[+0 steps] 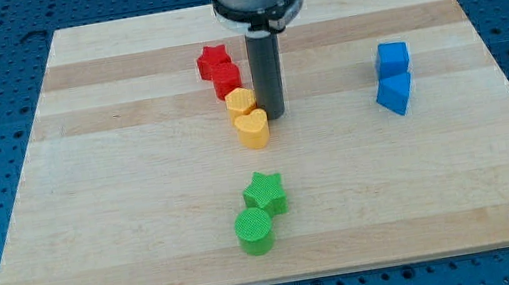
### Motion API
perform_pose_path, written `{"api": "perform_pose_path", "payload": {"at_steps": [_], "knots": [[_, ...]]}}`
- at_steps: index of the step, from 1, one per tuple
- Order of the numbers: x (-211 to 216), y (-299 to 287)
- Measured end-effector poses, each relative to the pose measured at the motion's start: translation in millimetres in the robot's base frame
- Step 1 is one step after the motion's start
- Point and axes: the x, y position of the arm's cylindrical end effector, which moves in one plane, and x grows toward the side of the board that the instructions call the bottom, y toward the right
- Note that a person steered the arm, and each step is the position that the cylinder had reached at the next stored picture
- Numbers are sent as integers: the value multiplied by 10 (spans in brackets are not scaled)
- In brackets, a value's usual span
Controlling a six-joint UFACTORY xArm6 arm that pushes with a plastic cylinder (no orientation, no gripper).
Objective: Separate the red star and red circle
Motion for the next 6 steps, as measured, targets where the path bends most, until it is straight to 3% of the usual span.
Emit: {"api": "perform_pose_path", "payload": {"at_steps": [1, 2, 3, 5, 6], "knots": [[-90, 60], [-786, 22], [-1021, -144], [-624, -883], [-578, -949]]}}
